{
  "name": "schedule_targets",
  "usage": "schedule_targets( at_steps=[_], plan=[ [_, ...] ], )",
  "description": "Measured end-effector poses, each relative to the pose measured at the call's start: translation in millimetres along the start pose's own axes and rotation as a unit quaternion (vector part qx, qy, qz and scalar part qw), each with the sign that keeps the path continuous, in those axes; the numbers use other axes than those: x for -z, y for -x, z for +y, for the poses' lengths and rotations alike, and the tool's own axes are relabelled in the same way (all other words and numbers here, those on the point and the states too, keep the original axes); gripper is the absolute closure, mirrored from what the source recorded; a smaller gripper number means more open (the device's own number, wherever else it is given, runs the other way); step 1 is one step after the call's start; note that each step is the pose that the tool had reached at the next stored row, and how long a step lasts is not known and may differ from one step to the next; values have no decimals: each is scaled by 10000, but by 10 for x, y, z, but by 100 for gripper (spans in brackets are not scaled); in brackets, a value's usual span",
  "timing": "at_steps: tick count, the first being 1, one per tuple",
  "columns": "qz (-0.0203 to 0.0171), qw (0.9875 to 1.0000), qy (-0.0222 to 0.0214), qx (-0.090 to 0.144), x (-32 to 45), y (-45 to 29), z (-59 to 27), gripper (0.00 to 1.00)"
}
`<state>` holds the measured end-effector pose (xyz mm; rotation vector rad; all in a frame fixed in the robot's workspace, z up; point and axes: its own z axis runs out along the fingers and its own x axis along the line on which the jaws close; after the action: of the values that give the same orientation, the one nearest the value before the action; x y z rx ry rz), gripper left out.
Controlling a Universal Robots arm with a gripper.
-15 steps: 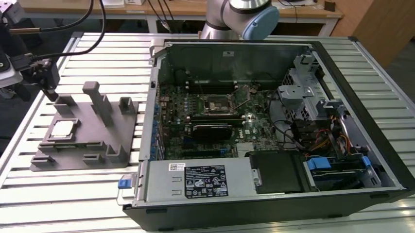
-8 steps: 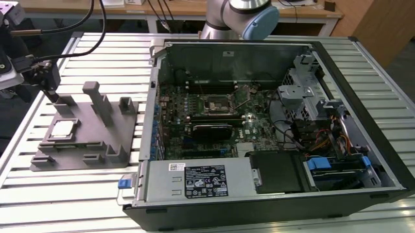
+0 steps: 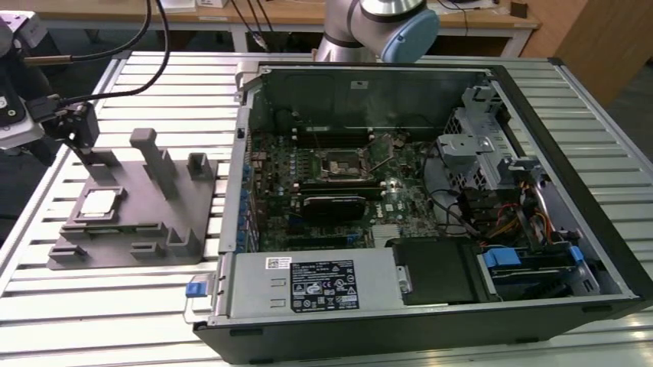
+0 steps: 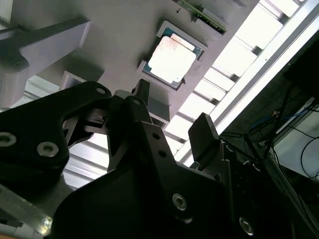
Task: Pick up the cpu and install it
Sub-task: 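Pick up the cpu and move it towards the insertion slot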
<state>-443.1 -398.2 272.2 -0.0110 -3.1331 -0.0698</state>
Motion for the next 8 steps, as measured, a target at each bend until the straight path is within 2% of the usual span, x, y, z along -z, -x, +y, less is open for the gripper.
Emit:
schedule_targets(
  at_steps=[5, 8],
  plan=[
    [-1, 10000, 0, 1, -72, 26, -3, 41],
    [1, 10000, -1, 0, -75, 26, -3, 41]
  ],
)
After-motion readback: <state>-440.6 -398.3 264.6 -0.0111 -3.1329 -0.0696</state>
